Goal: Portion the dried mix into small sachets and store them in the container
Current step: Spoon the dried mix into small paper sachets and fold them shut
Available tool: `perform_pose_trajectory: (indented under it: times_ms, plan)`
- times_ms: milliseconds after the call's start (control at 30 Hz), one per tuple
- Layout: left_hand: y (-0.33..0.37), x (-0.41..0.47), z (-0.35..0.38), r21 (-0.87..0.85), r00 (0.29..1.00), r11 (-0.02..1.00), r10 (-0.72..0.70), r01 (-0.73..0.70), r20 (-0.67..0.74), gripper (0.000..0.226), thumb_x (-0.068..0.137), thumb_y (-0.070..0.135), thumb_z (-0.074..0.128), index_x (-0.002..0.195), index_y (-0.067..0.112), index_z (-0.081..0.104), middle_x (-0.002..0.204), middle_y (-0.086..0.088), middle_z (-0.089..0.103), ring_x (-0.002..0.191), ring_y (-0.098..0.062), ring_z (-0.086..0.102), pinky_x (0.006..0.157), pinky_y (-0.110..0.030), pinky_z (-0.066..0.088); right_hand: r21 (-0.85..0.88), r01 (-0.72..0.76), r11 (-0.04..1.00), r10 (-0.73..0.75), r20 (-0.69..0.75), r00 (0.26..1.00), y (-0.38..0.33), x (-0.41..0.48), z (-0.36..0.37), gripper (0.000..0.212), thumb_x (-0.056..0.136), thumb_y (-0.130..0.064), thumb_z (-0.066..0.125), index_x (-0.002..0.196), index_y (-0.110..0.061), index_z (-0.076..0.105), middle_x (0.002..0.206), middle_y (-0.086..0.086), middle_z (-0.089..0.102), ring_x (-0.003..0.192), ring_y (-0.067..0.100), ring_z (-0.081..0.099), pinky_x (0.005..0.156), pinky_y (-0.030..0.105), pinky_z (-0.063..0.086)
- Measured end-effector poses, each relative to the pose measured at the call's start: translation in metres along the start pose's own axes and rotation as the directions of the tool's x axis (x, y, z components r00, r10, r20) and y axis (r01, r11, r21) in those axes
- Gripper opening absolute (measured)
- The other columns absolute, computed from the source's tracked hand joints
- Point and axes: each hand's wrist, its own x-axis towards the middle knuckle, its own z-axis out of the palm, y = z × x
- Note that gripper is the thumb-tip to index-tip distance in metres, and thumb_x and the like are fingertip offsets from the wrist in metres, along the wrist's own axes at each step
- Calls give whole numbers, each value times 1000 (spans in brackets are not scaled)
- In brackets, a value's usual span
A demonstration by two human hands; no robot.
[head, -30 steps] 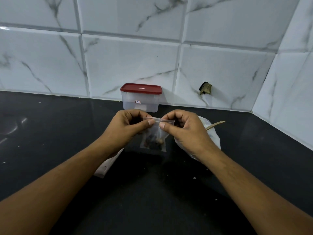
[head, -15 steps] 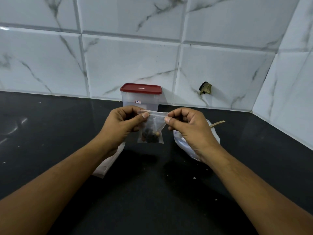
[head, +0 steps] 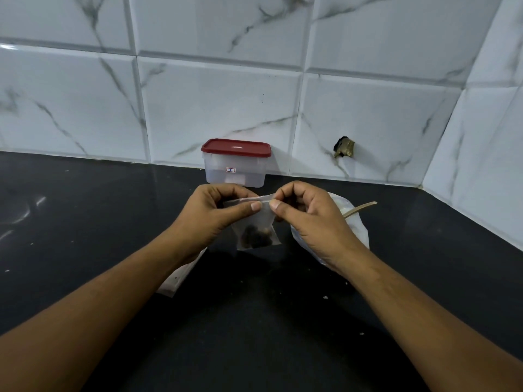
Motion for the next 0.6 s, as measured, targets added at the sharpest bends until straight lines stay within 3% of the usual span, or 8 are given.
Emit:
perform_pose_trajectory:
  times_ms: [100,267,433,600]
  plan:
    - [-2,1,-1,5,1000,1000,13,-13,-12,9,87,10,76,95,10,79,96,-8,79,92,-19,74,84,-28,60,31,7,1000,-7,-2,1000,-1,0,0,9,93,-10,74,101,-12,73,96,8,75,96,29,72,92,51,60]
    - [-2,1,0,17,1000,1000,21,-21,5,9,87,12,76,96,10,79,95,-8,79,92,-18,74,83,-26,58,24,30,999,-30,6,1000,1,0,1,7,92,-13,76,99,-11,76,95,12,76,96,36,71,91,57,58]
    - [0,0,1,25,999,999,30,-31,23,16,84,18,76,97,9,79,96,-9,79,95,-21,75,88,-30,60,1,39,999,-39,-4,999,0,1,1,3,92,-11,76,94,-13,76,90,4,76,91,25,72,90,52,60]
    - [1,0,1,51,998,998,35,-38,46,14,87,18,75,96,8,78,94,-8,78,93,-20,74,86,-28,59,-7,49,999,-49,6,999,2,1,2,2,94,-13,74,93,-15,74,89,11,72,89,36,67,88,57,58]
